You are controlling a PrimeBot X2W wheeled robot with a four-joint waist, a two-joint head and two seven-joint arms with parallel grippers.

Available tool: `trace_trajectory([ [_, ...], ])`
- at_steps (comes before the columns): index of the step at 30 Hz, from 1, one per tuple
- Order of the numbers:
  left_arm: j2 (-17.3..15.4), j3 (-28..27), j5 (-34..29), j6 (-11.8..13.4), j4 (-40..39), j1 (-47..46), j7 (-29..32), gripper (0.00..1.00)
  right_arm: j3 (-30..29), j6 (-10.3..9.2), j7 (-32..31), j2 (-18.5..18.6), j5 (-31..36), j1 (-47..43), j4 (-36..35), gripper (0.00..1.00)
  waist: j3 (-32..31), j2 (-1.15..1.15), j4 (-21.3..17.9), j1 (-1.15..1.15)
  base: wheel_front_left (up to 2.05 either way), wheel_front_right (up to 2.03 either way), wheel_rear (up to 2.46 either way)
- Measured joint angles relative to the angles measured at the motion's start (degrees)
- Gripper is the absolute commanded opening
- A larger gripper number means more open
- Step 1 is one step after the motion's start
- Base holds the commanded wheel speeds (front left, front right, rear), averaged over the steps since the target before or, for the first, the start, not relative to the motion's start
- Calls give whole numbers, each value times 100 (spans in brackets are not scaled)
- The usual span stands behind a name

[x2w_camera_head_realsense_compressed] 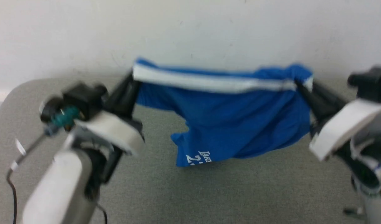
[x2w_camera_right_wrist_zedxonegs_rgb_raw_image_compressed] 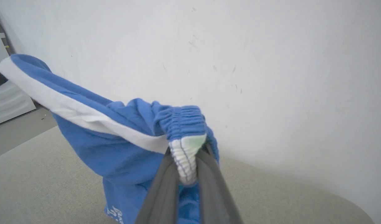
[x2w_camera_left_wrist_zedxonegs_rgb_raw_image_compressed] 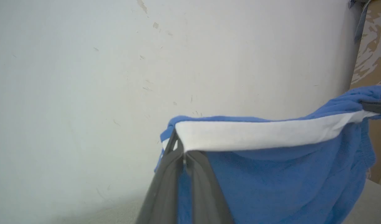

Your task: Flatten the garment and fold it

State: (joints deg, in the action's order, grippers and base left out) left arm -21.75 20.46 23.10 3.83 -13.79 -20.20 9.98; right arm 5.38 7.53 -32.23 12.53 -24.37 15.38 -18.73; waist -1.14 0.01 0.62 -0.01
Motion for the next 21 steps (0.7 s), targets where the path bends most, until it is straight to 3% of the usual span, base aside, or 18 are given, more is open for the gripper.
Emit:
trace_trajectory([
  [9,330,-346,177,-272,1974,-2594,-281,0,140,1,246,64,-22,2764,1441,0,711,0,-30,1,0,0,0],
  [15,506,-474,-25,-331,3593,-4410,-1002,0,404,1,1254,-41,-38,4553,2814,0,1432,0,-62,3,0,0,0],
  [21,661,-535,-154,-336,4924,-5461,-1652,0,682,2,2408,-202,12,5625,4047,0,2077,0,-116,3,0,0,0],
])
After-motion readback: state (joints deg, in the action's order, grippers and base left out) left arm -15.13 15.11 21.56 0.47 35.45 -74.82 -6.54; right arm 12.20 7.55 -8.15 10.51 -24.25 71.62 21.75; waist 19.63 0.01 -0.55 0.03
